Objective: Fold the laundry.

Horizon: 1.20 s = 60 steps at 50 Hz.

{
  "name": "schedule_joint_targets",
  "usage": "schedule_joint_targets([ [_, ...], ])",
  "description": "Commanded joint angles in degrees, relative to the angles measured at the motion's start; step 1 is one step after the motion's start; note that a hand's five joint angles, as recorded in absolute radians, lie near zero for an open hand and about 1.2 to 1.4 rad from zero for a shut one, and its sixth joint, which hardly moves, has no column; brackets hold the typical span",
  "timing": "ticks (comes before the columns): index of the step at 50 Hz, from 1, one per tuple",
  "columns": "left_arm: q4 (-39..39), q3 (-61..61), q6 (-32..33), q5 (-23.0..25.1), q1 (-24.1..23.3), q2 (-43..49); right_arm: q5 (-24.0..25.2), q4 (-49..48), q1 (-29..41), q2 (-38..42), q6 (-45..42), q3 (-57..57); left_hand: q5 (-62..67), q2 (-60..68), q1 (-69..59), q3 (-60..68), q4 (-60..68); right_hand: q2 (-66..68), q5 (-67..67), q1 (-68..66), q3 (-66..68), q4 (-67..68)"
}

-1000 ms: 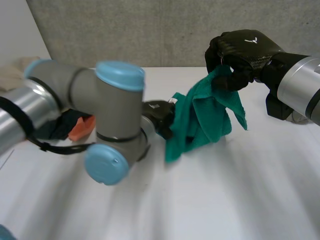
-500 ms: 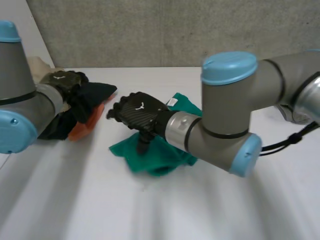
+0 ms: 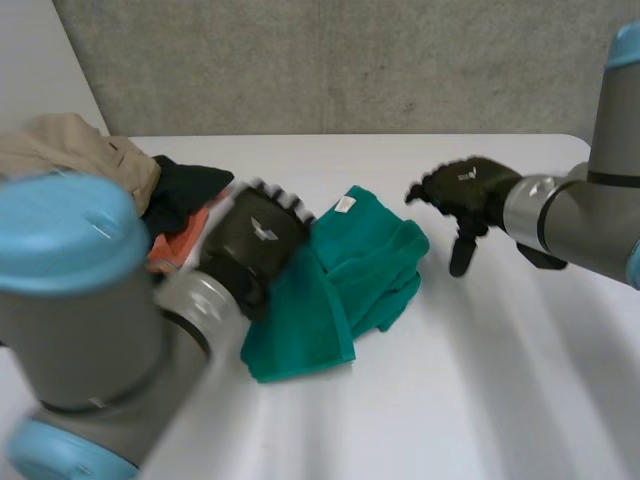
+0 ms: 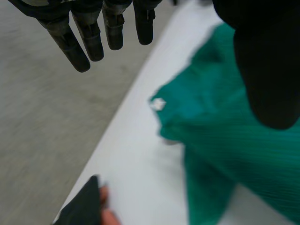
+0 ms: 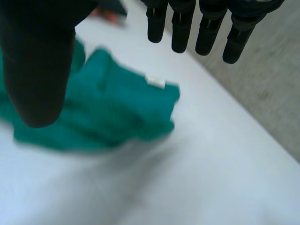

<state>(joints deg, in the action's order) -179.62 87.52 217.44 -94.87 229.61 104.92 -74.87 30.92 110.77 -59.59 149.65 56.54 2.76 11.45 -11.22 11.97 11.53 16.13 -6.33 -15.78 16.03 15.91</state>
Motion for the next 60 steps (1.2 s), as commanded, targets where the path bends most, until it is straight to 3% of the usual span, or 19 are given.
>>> schedule_joint_targets([
  [1, -7.4, -3.4, 11.8, -2.1, -4.7, 14.4, 4.3, -4.8, -2.7, 5.0, -8.1, 4.8, -0.4, 1.0, -1.2, 0.4, 0.9, 5.1, -4.9, -5.5, 5.2, 5.4],
  [8, -9.4, -9.6, 16.8, -1.0, -4.8, 22.6, 7.5, -16.7, -2.8, 10.0, -6.0, 6.8, 0.0, 1.3, -1.5, 0.8, 1.2, 4.6, -4.4, -5.0, 4.7, 4.9],
  [12, -9.0, -13.1, 18.0, -0.6, -4.7, 27.0, 7.5, -22.5, -2.1, 12.7, -3.1, 7.1, 12.7, 14.0, -14.2, 13.5, 13.9, 6.3, -6.1, -6.7, 6.4, 6.5],
  [13, -8.5, -14.3, 18.5, -0.8, -4.7, 28.3, 7.3, -24.1, -1.6, 13.4, -2.2, 7.2, 32.6, 33.9, -34.1, 33.4, 33.8, 14.1, -13.9, -14.5, 14.2, 14.4],
  [16, -7.6, -15.6, 18.6, -1.8, -4.4, 28.9, 6.9, -25.7, -1.3, 13.6, -0.8, 7.4, 60.6, 61.9, -62.1, 61.4, 61.8, 34.7, -34.5, -35.0, 34.8, 34.9],
  [17, -7.1, -16.3, 18.5, -2.5, -4.3, 28.8, 6.6, -26.3, -1.2, 13.5, 0.3, 7.4, 67.2, 68.5, -68.7, 68.0, 68.4, 51.2, -51.0, -51.6, 51.3, 51.5],
  [19, -6.7, -17.0, 18.0, -3.2, -4.2, 28.6, 6.1, -26.4, -1.3, 13.2, 1.5, 7.1, 67.2, 68.5, -68.8, 68.0, 68.5, 63.8, -63.6, -64.2, 63.9, 64.1],
  [22, -6.0, -17.4, 15.9, -4.6, -3.1, 25.6, 4.7, -25.7, -1.9, 11.8, 3.5, 7.1, 67.2, 68.5, -68.8, 68.0, 68.5, 63.9, -63.7, -64.2, 64.0, 64.1],
  [27, -5.7, -14.7, 4.8, -6.7, 0.4, 15.1, 3.3, -20.8, -4.0, 5.8, 4.9, 8.1, 67.2, 68.5, -68.8, 68.0, 68.5, 63.9, -63.7, -64.2, 64.0, 64.1],
  [32, -5.2, -11.9, -14.2, -6.0, 7.8, 0.8, 3.6, -12.8, -7.6, -6.1, 2.0, 6.5, 67.2, 68.5, -68.8, 68.0, 68.5, 63.9, -63.7, -64.2, 64.0, 64.1],
  [37, 0.4, -11.3, -24.8, -1.6, 12.1, -0.2, 5.0, -7.9, -7.9, -9.7, 0.2, 2.6, 67.2, 68.5, -68.8, 68.0, 68.5, 63.9, -63.7, -64.2, 64.0, 64.1],
  [42, 6.6, -11.4, -30.1, 0.9, 14.0, 2.8, 5.9, -6.9, -6.4, -7.6, -1.4, -0.4, 67.2, 68.5, -68.8, 68.0, 68.5, 63.9, -63.7, -64.2, 64.0, 64.1],
  [50, 10.3, -13.5, -33.2, 0.1, 16.7, 7.9, 6.1, -16.8, -1.3, 8.7, -9.6, -6.8, 67.2, 68.5, -68.8, 68.0, 68.5, 63.9, -63.7, -64.2, 64.0, 64.1],
  [53, 11.6, -13.9, -33.2, 0.5, 16.7, 8.0, 5.5, -20.8, -0.1, 16.7, -14.6, -9.6, 67.2, 68.5, -68.8, 68.0, 68.5, 19.6, -19.4, -19.9, 19.7, 19.8],
  [54, 12.2, -14.0, -33.2, 0.7, 16.5, 7.6, 4.6, -22.3, 0.1, 19.9, -17.1, -11.3, 67.2, 68.5, -68.8, 68.0, 68.5, -6.1, 6.3, 5.8, -6.0, -5.9],
  [58, 12.9, -13.3, -33.4, 1.3, 15.9, 5.7, -1.8, -23.0, -0.3, 21.7, -20.0, -14.4, 67.2, 68.5, -68.8, 68.0, 68.5, -6.1, 6.3, 5.8, -6.0, -5.9],
  [60, 12.7, -12.7, -33.7, 1.2, 15.1, 3.6, -6.3, -21.8, 0.2, 19.9, -14.3, -13.2, 67.2, 68.5, -68.8, 68.0, 68.5, -6.1, 6.3, 5.8, -6.0, -5.9],
])
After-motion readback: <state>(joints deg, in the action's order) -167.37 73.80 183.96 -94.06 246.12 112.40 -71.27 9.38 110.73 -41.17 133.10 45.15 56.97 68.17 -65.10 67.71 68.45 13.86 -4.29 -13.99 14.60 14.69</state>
